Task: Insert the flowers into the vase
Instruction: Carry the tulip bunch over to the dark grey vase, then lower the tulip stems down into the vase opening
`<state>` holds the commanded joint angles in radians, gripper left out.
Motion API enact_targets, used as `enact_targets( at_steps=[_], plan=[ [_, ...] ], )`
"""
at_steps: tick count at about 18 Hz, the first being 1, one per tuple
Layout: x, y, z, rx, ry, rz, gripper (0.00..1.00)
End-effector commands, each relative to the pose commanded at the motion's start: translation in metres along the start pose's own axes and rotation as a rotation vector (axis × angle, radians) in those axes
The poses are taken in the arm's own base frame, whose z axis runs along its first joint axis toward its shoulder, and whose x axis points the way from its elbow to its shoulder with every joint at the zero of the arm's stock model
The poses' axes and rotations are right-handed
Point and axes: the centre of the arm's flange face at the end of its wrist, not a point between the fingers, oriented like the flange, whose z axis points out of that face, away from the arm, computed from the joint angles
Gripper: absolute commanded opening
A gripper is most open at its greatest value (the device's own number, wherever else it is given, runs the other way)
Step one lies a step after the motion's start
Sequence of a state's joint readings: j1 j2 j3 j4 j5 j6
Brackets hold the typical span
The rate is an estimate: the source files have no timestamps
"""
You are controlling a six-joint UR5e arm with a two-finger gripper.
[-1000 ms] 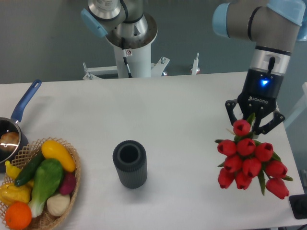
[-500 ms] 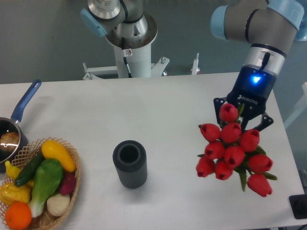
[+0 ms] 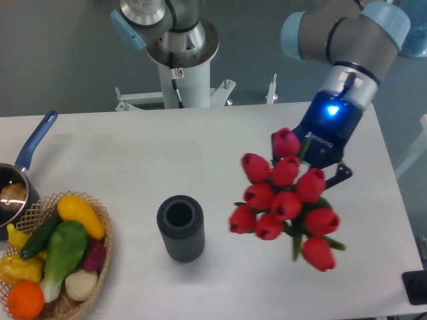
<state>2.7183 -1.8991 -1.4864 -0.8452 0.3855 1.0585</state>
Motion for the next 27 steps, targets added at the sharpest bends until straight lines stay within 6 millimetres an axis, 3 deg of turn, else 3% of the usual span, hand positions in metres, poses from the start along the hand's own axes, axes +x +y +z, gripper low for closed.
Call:
enact_targets(
  at_steps=[11, 20, 27],
  plan=[
    [0.043, 0.004, 0.054, 0.097, 0.165, -0.042, 0.25],
    [0.059, 0.032, 0.062, 0.208, 0.245, -0.091, 0.25],
    [0.060, 0.040, 0.064, 0.247, 0.265, -0.104, 0.25]
  ],
)
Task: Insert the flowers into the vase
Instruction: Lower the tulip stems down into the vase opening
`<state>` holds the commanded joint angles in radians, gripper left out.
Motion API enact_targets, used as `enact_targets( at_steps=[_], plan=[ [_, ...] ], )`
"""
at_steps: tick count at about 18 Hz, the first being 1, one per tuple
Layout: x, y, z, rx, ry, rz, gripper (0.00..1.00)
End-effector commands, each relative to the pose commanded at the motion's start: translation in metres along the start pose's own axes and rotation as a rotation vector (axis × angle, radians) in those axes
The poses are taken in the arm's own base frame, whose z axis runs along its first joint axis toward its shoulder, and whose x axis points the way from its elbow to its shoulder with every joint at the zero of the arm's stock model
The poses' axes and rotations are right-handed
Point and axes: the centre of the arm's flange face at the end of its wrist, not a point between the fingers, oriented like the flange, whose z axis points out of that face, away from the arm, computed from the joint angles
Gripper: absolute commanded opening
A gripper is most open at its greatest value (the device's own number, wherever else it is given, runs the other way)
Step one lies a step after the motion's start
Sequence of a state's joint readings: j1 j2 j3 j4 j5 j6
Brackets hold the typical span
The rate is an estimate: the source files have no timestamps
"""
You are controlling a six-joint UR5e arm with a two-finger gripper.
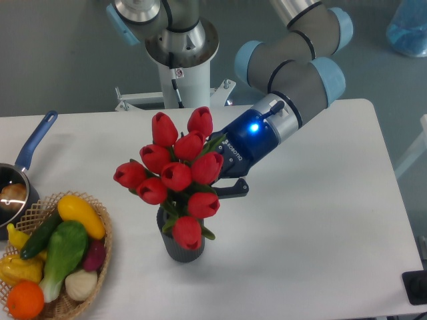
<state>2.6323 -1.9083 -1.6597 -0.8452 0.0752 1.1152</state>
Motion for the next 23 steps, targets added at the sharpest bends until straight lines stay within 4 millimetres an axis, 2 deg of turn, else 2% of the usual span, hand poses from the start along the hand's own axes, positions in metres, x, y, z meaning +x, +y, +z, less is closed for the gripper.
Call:
enact_targets(
  at_steps=[7, 13, 19, 23],
  plan=[
    [-0.002, 0.025, 0.000, 0.002, 0.002, 0.029, 0.25],
    [-0.002, 0.031, 0.000, 0.013, 0.007, 0.046, 0.25],
    [0.003, 0.064, 0.003, 0.013, 0.013, 0.069, 0.25],
    [0.006, 0.071, 0.003, 0.019, 0.014, 0.063, 0.25]
  ],
)
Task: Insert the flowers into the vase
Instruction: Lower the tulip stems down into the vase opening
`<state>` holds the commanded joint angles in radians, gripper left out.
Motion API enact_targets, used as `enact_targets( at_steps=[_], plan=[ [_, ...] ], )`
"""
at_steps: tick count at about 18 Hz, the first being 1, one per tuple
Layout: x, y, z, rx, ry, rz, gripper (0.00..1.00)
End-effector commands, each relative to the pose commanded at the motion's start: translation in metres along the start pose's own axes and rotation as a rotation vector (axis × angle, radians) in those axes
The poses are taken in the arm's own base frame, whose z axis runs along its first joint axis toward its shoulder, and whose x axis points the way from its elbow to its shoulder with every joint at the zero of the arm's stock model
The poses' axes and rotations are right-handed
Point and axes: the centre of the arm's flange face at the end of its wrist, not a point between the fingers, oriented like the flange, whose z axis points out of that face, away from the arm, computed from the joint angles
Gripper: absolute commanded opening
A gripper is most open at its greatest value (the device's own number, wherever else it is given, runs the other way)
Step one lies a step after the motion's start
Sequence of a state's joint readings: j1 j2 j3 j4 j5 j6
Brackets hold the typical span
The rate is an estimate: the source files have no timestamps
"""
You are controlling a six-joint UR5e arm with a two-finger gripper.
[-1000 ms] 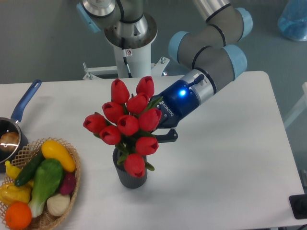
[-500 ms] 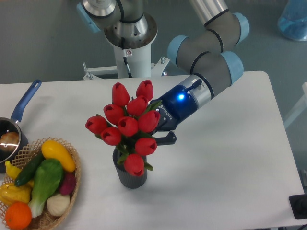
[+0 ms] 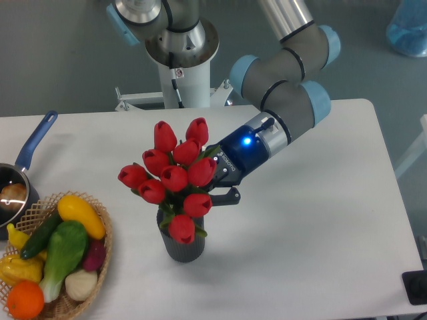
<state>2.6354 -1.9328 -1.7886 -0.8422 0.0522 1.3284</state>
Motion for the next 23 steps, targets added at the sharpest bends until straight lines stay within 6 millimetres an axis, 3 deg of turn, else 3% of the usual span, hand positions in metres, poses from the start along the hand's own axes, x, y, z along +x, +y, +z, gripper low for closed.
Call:
enact_targets(
  at_steps=[11, 15, 23],
  plan=[
    [0.011, 0.028, 0.000, -0.001, 0.002, 0.000, 0.25],
    [0.007, 0.051, 0.003, -0.001, 0.007, 0.020, 0.25],
    [0.003, 0.071, 0.001, -0.004, 0.003, -0.002, 0.26]
  ],
)
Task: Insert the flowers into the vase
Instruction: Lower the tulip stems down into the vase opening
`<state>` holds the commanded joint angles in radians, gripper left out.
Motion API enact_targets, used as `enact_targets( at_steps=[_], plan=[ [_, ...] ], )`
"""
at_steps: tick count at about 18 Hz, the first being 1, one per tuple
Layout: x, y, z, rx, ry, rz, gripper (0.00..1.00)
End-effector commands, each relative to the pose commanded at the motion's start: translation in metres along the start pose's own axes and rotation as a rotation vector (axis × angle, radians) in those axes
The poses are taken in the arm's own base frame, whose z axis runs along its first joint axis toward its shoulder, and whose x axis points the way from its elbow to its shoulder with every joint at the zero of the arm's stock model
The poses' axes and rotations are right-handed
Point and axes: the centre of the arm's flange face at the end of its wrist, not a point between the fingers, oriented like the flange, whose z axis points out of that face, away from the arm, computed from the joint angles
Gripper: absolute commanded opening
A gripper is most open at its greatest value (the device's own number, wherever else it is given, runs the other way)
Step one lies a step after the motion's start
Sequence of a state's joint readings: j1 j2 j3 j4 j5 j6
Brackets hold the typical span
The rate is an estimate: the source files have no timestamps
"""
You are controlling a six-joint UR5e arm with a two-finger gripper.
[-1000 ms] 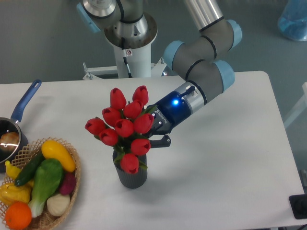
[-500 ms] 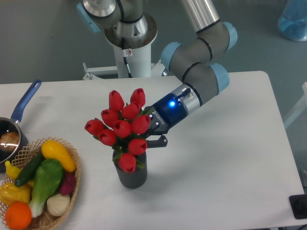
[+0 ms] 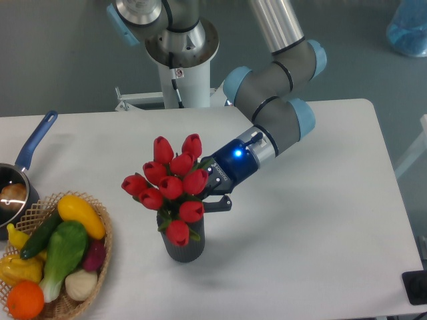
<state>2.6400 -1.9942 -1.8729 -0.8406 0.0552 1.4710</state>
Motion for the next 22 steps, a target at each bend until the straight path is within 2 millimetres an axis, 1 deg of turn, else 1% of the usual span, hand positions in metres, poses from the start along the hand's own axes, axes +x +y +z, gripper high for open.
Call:
enact_targets(
  at_steps=[4, 7, 19, 22],
  plan=[
    [0.006, 0.016, 0.000, 0.000, 0.000, 0.015, 0.26],
    [0.009, 0.022, 0.000, -0.002, 0.001, 0.021, 0.26],
    [0.006, 0.031, -0.002, -0.006, -0.003, 0.007, 0.26],
    [0.003, 0.035, -0.006, -0.005, -0.010, 0.005, 0.26]
  ],
)
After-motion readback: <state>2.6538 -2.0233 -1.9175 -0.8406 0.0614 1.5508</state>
